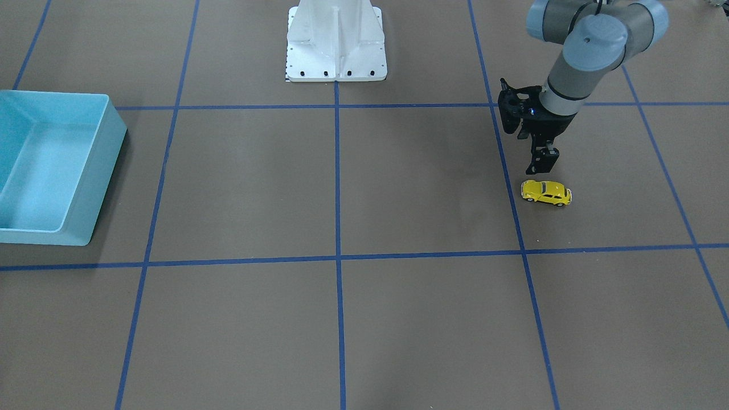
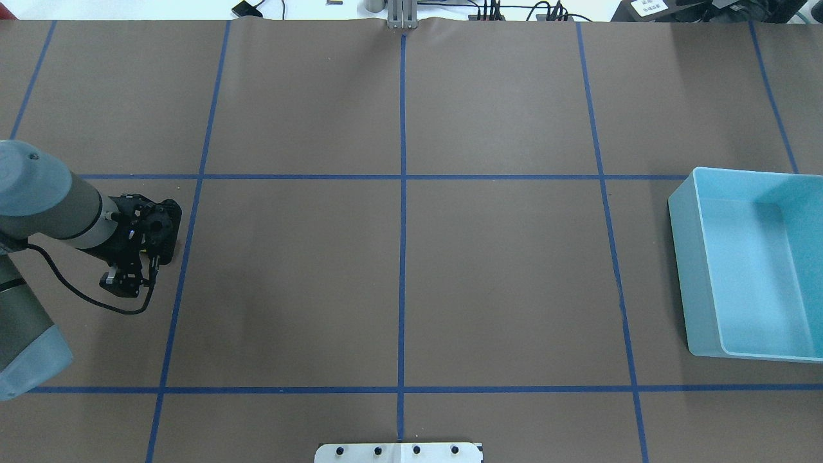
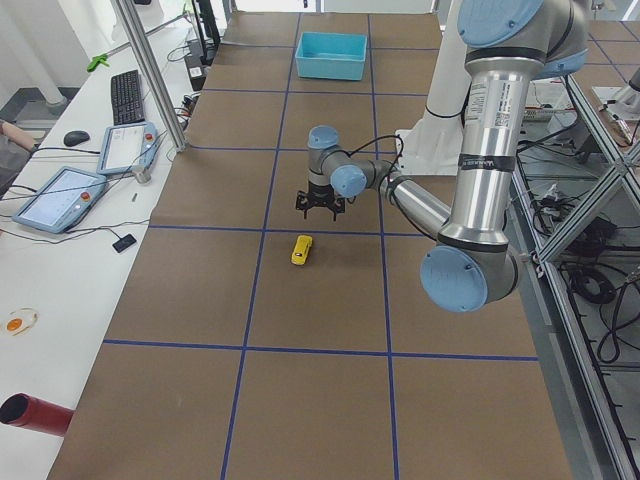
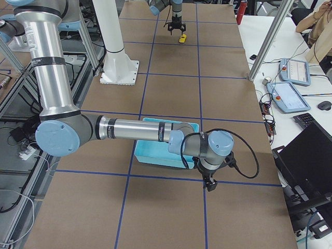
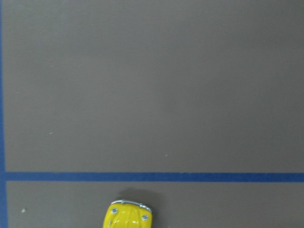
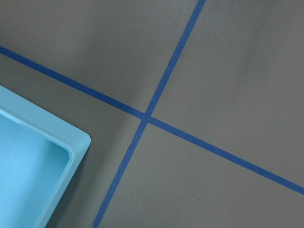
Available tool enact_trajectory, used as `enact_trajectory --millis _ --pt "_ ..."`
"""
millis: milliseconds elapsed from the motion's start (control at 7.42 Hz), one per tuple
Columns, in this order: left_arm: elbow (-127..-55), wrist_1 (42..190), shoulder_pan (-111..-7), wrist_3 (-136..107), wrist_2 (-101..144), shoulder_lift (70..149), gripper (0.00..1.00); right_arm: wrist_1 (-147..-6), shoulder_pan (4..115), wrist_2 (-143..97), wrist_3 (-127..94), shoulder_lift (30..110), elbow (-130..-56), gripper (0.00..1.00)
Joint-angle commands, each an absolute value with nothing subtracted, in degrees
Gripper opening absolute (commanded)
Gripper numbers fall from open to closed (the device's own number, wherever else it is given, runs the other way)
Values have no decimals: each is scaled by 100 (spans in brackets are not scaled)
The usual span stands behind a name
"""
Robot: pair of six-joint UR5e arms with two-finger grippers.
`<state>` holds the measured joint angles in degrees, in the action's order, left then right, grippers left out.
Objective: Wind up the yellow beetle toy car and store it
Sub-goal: 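Lower the left gripper onto the car's roof and press down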
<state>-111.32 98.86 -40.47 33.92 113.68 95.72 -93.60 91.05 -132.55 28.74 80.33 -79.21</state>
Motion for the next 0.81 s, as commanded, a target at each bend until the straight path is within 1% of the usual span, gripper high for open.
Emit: enact_trajectory --millis 0,269,673 --pt "-10970 9835 -4017 3401 11355 9571 99 -9360 9105 -13254 2874 8033 -7954 100" --pt "-10724 9861 -4060 3401 11338 9580 99 -9360 9105 -13263 2865 8033 -7937 100" --pt "-10679 10097 -4069 3419 10987 9589 99 -9360 9097 -13263 2865 8033 -7954 100"
